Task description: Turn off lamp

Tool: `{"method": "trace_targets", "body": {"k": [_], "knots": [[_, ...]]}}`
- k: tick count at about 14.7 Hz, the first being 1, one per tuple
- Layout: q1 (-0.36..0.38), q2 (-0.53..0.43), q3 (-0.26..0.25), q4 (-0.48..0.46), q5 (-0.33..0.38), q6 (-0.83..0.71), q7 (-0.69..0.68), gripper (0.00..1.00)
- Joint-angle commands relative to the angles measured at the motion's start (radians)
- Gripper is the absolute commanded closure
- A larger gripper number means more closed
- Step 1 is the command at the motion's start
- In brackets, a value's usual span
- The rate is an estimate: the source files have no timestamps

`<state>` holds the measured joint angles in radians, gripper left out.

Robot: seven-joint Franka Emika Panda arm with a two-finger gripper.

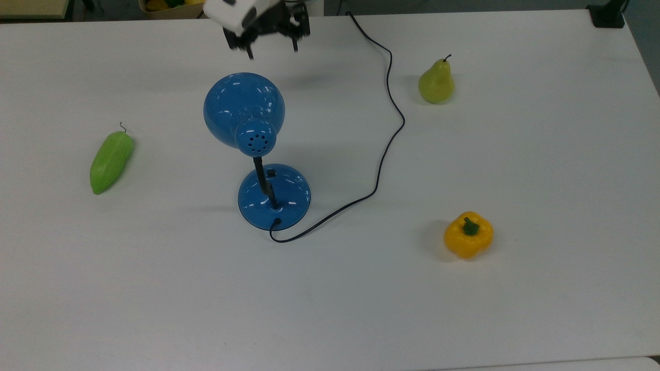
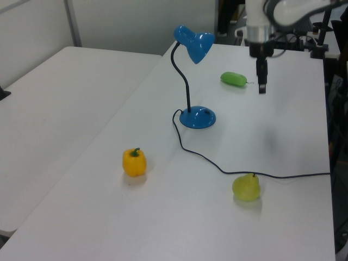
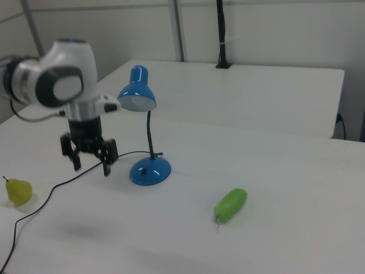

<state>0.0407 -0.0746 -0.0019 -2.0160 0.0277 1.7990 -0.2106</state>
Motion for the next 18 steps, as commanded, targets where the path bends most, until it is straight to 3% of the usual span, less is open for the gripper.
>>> {"method": "trace_targets", "body": {"k": [1, 4, 7, 14, 18], "knots": [[0.005, -0.001, -0.01, 0.187, 0.0, -0.199, 0.141, 0.0], [0.008, 0.001, 0.0, 0.301, 0.003, -0.25, 0.272, 0.0], [0.011, 0.009, 0.0, 0.371, 0.026, -0.247, 0.29, 0.0], [0.034, 0.042, -0.012, 0.39, 0.031, -0.127, 0.129, 0.0], [0.033, 0.045, -0.029, 0.387, 0.032, -0.124, 0.132, 0.0]]}}
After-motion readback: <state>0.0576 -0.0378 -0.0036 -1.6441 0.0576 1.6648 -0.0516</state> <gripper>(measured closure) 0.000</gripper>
